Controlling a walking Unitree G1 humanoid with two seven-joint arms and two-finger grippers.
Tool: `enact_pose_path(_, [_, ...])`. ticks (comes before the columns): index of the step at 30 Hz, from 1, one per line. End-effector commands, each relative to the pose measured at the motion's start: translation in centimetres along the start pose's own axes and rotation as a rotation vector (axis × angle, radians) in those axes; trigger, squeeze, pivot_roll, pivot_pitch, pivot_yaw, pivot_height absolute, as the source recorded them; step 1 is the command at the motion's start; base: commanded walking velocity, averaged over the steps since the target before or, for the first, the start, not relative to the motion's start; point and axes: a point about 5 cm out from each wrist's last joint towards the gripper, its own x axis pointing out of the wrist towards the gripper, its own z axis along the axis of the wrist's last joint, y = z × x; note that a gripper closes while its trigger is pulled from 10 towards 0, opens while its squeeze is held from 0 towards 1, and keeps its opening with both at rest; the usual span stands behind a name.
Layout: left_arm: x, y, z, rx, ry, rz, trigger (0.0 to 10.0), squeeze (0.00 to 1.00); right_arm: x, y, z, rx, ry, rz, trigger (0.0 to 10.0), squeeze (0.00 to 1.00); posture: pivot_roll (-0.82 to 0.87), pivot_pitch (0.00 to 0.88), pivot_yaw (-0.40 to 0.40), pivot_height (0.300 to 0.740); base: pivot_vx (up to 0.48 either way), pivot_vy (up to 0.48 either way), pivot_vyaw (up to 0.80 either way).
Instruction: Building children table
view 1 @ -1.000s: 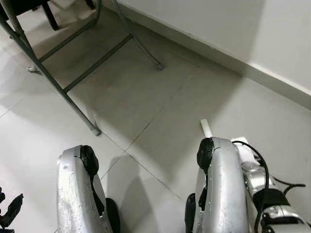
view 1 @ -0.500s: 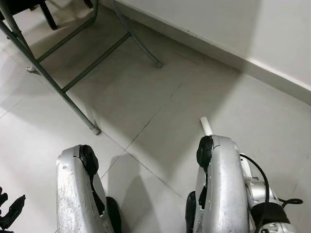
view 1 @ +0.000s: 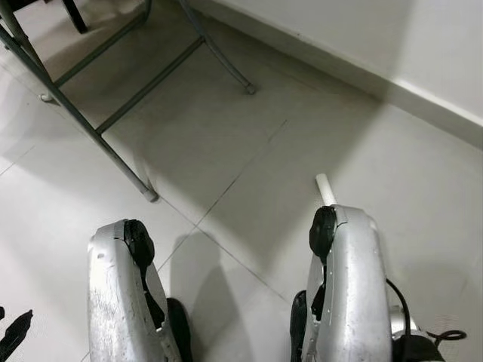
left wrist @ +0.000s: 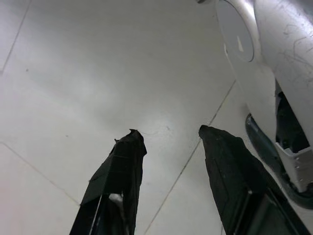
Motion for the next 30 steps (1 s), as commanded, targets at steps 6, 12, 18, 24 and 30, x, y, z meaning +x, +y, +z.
enact_pose_path(6, [-1.8,1.4,-0.1,0.038,0.071,0.025,10.0,0.0,1.0,1.9,-2.6,-0.157,0.027,0.026,10.0,0.0,0.18,0.512,0.079,0.3,0.0,0.0,0.0])
enact_pose_path(12, [-3.0,2.6,0.3,0.067,0.097,0.036,10.0,0.0,1.3,1.8,-3.4,-0.224,0.023,-0.034,10.0,0.0,0.23,0.538,0.116,0.3,0.0,0.0,0.0])
enact_pose_path(18, [-3.3,3.0,1.0,0.102,0.112,0.009,10.0,0.0,1.4,3.2,-5.5,-0.059,0.103,-0.014,10.0,0.0,0.27,0.557,0.166,0.3,0.0,0.0,0.0])
enact_pose_path(24, [-3.6,3.7,1.6,0.141,0.127,-0.001,10.0,0.0,1.4,4.8,-7.2,0.098,0.159,0.036,0.0,0.0,0.33,0.57,0.214,0.3,0.0,0.0,0.0])
enact_pose_path(30, [-4.2,4.9,2.5,0.183,0.151,-0.013,10.0,0.0,1.3,6.1,-9.2,0.229,0.188,0.063,0.0,0.0,0.35,0.573,0.244,0.3,0.0,0.0,0.0])
